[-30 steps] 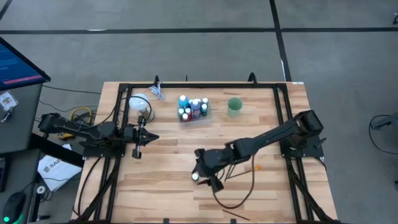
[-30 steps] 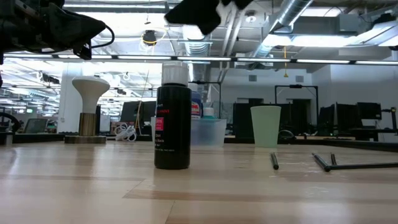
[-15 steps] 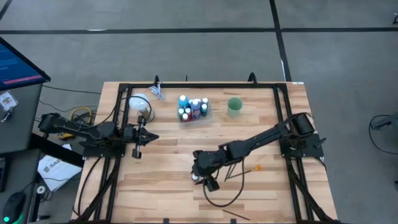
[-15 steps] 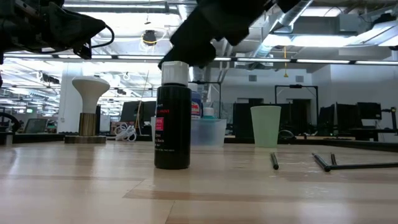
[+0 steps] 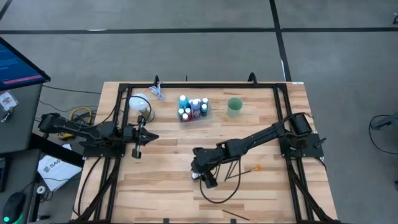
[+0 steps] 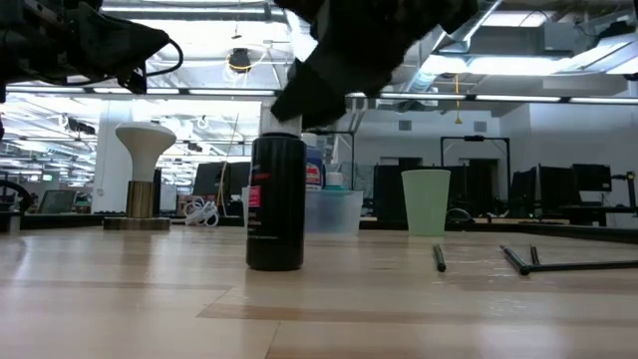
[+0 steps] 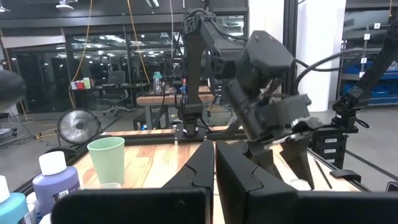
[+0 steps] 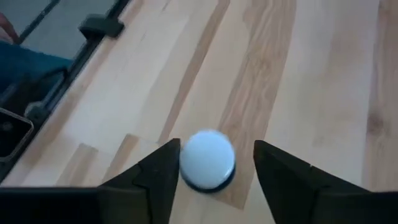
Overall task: Pick & Place Paint Supplies
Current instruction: Put the small black paint bottle into the bin
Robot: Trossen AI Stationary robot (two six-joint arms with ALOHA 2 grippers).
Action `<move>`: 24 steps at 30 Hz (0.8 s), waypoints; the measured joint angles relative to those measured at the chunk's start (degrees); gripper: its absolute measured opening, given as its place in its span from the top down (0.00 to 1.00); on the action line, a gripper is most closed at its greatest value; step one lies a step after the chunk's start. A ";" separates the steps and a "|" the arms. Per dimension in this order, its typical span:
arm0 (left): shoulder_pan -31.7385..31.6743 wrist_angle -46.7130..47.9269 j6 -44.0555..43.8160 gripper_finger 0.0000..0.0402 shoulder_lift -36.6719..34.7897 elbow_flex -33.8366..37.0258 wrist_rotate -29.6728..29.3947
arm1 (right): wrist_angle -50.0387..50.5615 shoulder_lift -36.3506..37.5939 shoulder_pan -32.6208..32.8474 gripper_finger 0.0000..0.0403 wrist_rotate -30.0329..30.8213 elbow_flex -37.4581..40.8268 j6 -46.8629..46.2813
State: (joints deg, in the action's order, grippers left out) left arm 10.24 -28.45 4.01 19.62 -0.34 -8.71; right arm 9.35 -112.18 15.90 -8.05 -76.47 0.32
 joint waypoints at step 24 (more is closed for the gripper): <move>0.02 -0.35 0.00 1.00 0.00 0.00 0.00 | 4.27 8.83 -2.67 0.75 10.72 0.03 4.19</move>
State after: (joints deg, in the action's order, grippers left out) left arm 10.26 -28.80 4.01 19.62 -0.34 -8.71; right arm 13.62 -103.35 13.23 2.66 -76.44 4.51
